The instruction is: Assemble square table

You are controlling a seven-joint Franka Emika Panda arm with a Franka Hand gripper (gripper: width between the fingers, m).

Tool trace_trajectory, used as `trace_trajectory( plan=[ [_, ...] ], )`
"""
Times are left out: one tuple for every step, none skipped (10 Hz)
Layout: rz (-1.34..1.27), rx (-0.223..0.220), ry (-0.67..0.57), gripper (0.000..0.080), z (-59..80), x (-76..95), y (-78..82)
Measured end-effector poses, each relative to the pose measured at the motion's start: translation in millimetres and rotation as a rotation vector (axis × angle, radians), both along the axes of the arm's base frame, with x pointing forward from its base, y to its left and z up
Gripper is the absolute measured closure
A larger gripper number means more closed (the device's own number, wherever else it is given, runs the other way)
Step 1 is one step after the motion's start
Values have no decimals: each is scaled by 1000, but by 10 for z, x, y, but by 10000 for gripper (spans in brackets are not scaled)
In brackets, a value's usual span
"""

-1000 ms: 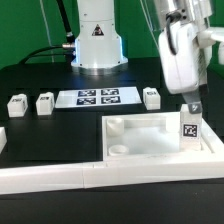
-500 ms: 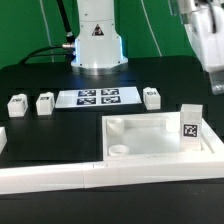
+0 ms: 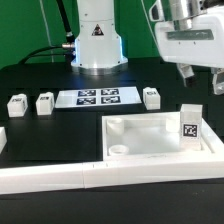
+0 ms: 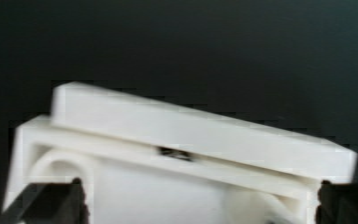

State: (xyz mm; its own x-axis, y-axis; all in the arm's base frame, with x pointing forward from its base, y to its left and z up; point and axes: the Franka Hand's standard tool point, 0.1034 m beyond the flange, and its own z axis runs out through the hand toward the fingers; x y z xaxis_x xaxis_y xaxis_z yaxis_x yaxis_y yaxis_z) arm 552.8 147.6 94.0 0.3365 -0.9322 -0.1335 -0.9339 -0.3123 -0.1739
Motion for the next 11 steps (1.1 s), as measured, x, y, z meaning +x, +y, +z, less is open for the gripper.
trace_trajectory(
  plan=[
    [124,-24,-13,151,-44,-174,-91],
    [201,-42,-17,151,-97,-298,-156],
    [304,-70,-32,151,-179,-424,-210],
    [409,-86,-46,151,-172,-410,-211],
    [472,-97,-60,151,-166,-394,-215],
    [549,-106,-71,151,-175,-400,-221],
    [619,-114,-81,151,-180,-402,-224],
    [703,-122,-87,151,-213,-458,-230],
    [793,-121,-59,151,-329,-704,-254],
    [918,-132,-49,151,-373,-887,-289],
    [1019,-148,-50,151,-387,-962,-316]
  ],
)
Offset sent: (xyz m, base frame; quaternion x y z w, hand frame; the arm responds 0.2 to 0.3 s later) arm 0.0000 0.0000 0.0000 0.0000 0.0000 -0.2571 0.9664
